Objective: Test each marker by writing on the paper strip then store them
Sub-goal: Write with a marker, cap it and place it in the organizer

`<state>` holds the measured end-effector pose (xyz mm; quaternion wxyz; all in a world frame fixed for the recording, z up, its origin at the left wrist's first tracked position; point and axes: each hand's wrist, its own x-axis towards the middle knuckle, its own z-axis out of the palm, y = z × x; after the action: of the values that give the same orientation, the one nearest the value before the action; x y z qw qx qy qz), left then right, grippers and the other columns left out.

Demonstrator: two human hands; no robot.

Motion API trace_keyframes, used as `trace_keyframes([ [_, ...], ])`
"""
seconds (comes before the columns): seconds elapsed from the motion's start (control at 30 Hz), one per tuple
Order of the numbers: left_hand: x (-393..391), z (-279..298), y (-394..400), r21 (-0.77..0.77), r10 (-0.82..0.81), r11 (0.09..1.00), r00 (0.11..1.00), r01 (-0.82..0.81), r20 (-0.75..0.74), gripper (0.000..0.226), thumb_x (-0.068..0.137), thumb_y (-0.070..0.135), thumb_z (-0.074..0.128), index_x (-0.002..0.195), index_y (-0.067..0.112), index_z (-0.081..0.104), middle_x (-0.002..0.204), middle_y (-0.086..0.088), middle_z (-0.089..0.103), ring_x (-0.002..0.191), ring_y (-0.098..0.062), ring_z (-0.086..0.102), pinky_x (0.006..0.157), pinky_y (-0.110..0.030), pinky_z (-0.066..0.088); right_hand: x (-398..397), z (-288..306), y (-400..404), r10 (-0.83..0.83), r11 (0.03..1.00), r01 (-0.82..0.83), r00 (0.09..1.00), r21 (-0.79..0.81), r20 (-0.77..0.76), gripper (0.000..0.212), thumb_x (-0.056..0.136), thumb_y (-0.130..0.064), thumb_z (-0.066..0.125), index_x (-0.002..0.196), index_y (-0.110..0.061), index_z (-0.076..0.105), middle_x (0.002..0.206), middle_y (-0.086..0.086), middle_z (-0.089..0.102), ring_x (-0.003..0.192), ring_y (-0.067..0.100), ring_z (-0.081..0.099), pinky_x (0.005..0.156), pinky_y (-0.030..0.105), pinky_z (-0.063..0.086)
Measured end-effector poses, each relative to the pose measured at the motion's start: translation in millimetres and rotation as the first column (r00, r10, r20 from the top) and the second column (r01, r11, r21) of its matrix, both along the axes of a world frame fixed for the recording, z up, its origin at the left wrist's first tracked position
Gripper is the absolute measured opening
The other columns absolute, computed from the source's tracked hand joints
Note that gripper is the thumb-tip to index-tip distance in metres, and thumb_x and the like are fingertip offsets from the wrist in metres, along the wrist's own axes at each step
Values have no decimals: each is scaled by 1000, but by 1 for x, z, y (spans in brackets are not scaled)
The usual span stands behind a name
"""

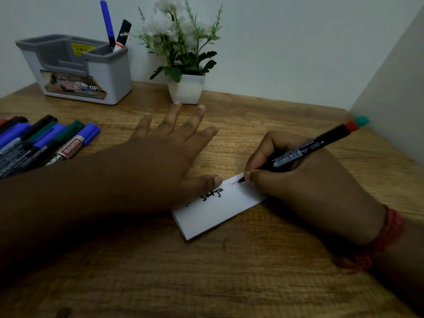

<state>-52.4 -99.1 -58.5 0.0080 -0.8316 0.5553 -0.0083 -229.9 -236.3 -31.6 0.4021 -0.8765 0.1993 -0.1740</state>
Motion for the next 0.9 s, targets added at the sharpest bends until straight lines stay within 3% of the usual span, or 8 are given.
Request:
trace_keyframes([
  [0.63,1,-1,0,-33,-12,999,1000,13,17,92,64,89,-1,142,46,-24,150,13,-40,138,-19,-37,113,-56,-10,1,0,-1,-43,999,43,999,-3,-8,7,81,-14,73,76,-16,69,80,-3,72,68,5,65,52,11,48],
  [0.9,2,2,0,-37,-8,999,999,9,31,96,61,92,-1,142,46,-23,150,13,-41,138,-19,-38,113,-56,-11,-2,3,-3,-86,985,82,996,149,23,3,81,-12,70,78,-12,70,71,0,72,61,4,64,54,17,51],
])
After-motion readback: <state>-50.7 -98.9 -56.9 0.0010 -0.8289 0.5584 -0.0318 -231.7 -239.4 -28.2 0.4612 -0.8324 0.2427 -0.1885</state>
